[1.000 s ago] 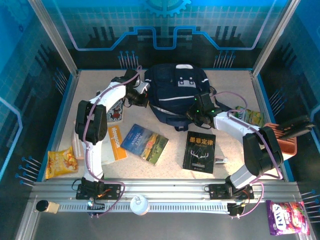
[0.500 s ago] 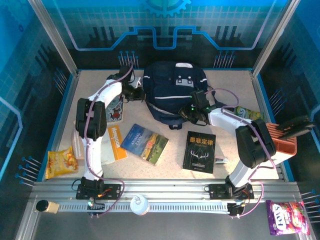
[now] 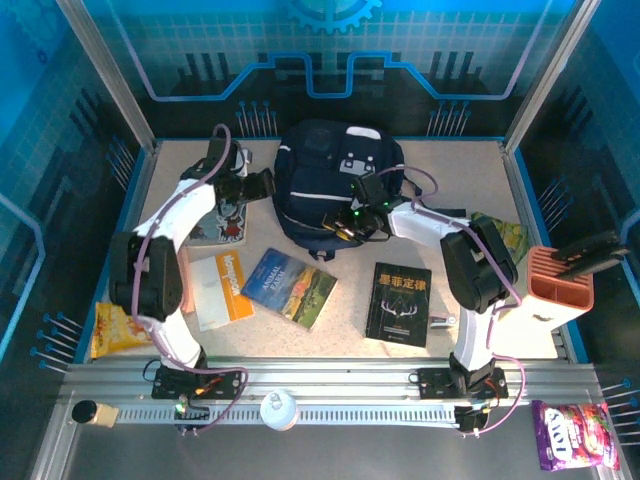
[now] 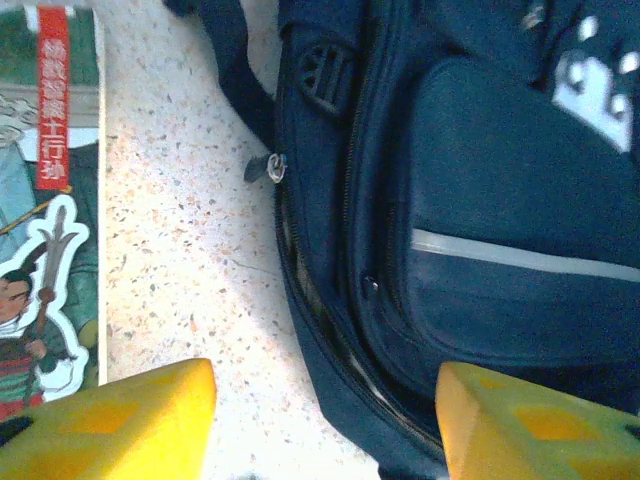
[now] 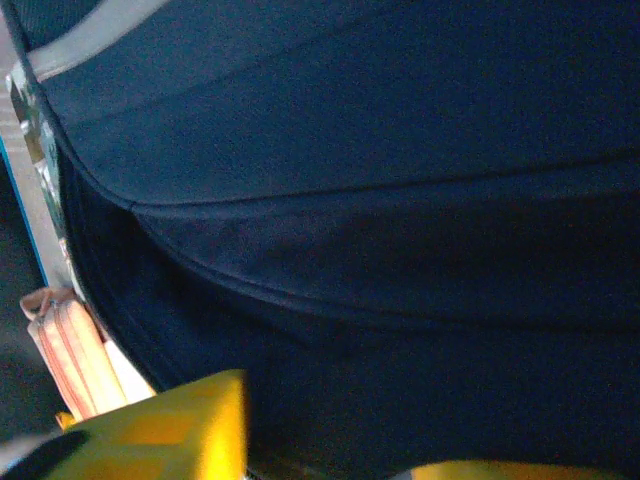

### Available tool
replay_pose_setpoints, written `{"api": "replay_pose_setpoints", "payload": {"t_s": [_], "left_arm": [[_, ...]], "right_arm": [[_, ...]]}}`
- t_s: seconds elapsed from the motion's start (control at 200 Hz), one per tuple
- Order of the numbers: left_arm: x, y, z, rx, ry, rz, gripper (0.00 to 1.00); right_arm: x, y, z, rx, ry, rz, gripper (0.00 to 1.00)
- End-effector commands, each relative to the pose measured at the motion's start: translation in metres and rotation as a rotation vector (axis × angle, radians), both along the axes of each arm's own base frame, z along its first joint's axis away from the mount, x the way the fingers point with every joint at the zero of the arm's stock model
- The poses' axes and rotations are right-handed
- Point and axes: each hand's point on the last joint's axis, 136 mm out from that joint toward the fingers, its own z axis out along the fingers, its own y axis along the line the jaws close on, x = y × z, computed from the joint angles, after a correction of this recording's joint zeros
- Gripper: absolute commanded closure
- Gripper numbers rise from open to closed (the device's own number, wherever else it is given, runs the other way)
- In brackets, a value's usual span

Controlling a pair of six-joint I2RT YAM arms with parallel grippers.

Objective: Pack the student bag
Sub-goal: Unzip the student bag at the center of the table, then move the book to the bottom-center of the table.

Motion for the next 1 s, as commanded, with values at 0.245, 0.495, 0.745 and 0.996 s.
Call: {"api": "replay_pose_setpoints", "payload": {"t_s": [0.245,0.495,0.745,0.996], "left_arm": [[-0.053,-0.011,0.032,-0.146,-0.045,0.013,0.14],[-0.060,-0.041,0.030,-0.250,-0.044,-0.055,0.01],[-0.058,-0.070,0.037,-0.291,-0.071,-0.122,0.01],[-0.061,-0.112,0.038,-0.361,-0.031,-0.170,0.01]], "right_arm": [[-0.045,-0.092,0.046,-0.380,-0.196,0.037,0.21],[-0.094,-0.140,0.011,-0.489,-0.113,-0.033,0.03],[-0.111,-0.136,-0.026,-0.349,-0.003,-0.111,0.00],[-0.099,-0.151,-0.056,-0.347,0.044,-0.184,0.00]]}}
